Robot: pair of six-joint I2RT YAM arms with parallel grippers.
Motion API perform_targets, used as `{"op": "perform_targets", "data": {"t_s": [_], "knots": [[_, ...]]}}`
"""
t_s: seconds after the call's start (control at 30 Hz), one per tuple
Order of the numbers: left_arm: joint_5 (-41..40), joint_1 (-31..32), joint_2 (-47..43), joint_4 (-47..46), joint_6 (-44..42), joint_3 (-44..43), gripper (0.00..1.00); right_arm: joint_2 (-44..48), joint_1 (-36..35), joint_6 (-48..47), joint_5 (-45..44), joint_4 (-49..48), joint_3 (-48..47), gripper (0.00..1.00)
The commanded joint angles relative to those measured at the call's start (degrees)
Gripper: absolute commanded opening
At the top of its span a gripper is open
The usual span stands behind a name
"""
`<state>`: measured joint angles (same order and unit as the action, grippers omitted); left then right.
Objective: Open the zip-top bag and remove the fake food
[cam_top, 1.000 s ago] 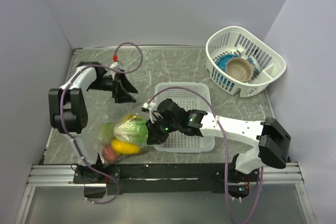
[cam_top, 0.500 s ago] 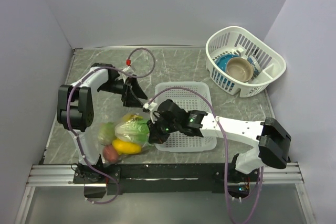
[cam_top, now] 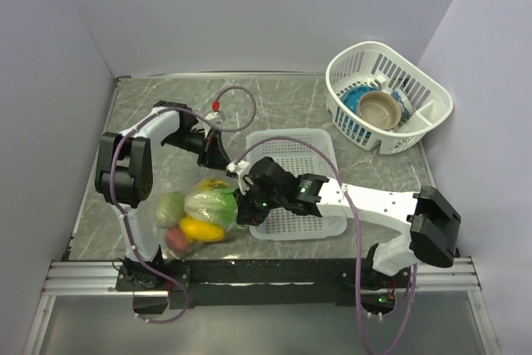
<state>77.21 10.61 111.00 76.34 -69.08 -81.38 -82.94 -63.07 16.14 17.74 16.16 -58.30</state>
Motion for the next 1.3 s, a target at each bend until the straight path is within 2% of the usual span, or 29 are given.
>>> {"op": "perform_targets", "data": {"t_s": [0.0, 0.1, 0.2, 0.33, 0.4, 0.43, 0.53, 0.63, 0.8, 0.97, 1.27], "knots": [[-2.1, -0.2, -3.2, 2.5, 1.0, -3.2, 0.01, 1.7, 0.1, -1.2, -2.4, -0.2, -2.6, 0.07], [-1.9, -2.5, -6.1, 2.6, 3.0, -5.7, 0.01, 2.3, 0.2, -0.9, -4.5, -0.3, -2.8, 0.08], [-2.0, -6.1, -9.7, 2.6, 6.1, -9.9, 0.01, 3.4, 0.2, -1.1, -9.2, -0.1, -3.8, 0.12], [-3.0, -10.0, -15.6, 2.6, 8.7, -13.4, 0.01, 5.5, 0.3, -1.3, -16.6, -1.2, -5.4, 0.5], [-3.6, -10.5, -19.6, 2.6, 8.9, -13.5, 0.01, 7.3, 0.3, -1.4, -19.3, -3.0, -6.0, 0.58], [-4.2, -11.9, -20.9, 2.6, 8.9, -13.1, 0.01, 8.0, 0.4, -1.8, -19.7, -3.7, -6.3, 0.67], [-5.3, -11.9, -25.7, 2.6, 8.9, -11.3, 0.01, 10.0, 0.5, -3.3, -19.9, -5.7, -8.3, 0.82], [-6.3, -11.9, -29.3, 2.5, 9.1, -9.6, 0.01, 11.7, 0.6, -7.6, -19.4, -7.9, -10.3, 0.9], [-6.8, -12.0, -33.5, 2.5, 9.7, -6.9, 0.01, 12.3, 5.0, -12.8, -12.0, -15.4, -11.5, 0.91], [-7.2, -11.9, -35.7, 2.5, 11.1, -6.2, 0.01, 8.5, 11.2, -7.0, 4.3, -21.5, -12.5, 0.86], [-5.2, -11.5, -38.2, 2.5, 11.3, -5.1, 0.01, -1.2, 14.7, 6.6, 15.7, -34.1, -14.0, 0.68]]}}
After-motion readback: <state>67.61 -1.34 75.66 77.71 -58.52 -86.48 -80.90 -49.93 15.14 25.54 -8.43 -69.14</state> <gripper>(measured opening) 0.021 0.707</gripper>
